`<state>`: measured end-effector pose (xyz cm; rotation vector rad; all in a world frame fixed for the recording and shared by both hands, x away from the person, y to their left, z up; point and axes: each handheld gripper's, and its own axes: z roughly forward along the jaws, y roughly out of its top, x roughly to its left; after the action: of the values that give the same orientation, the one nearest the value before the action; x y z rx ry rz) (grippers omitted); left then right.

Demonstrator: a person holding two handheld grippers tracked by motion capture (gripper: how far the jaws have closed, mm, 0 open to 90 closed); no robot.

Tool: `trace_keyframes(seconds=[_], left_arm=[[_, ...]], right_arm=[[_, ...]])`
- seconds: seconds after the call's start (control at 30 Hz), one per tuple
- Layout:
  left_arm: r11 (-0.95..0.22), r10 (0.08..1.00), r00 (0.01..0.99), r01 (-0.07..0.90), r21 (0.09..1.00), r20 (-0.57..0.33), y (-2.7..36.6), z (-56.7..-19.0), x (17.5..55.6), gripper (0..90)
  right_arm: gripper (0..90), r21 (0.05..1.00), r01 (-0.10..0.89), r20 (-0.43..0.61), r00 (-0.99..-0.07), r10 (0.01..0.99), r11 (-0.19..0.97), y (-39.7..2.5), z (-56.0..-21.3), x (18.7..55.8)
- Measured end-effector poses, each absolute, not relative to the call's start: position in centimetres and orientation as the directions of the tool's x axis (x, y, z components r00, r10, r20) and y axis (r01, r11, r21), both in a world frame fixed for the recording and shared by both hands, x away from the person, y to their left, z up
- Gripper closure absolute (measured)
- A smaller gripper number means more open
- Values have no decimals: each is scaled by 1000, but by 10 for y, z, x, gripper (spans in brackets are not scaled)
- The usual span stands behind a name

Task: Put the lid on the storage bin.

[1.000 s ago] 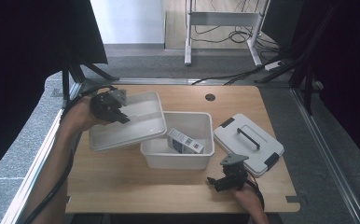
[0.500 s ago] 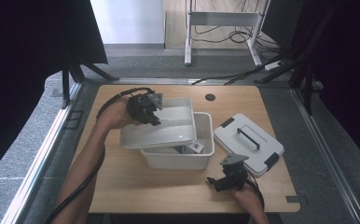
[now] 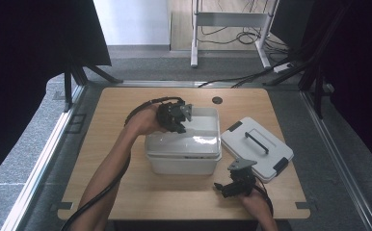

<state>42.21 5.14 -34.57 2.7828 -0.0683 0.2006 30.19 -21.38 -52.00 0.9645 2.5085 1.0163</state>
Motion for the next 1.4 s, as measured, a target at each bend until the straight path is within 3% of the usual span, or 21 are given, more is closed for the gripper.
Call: trace_keyframes(seconds=[0.47, 0.93, 1.1, 1.27, 1.4], left_arm=[[-940, 5, 994, -32, 339, 107, 51, -369, 424, 866], [-864, 265, 956, 179, 471, 124, 88, -357, 411, 279], [-825, 342, 931, 234, 515, 126, 108, -352, 402, 166], [-775, 416, 901, 279, 568, 125, 131, -349, 391, 115], [-746, 467, 874, 308, 590, 134, 149, -351, 378, 45]], right_arm=[[0, 696, 481, 2, -744, 668, 533, -214, -520, 302], [0, 695, 483, 5, -744, 668, 533, -214, -520, 302], [16, 698, 482, 9, -746, 666, 530, -214, -520, 301], [100, 687, 495, 16, -742, 670, 532, -216, -515, 302], [104, 688, 492, 34, -756, 654, 533, -217, -506, 302]])
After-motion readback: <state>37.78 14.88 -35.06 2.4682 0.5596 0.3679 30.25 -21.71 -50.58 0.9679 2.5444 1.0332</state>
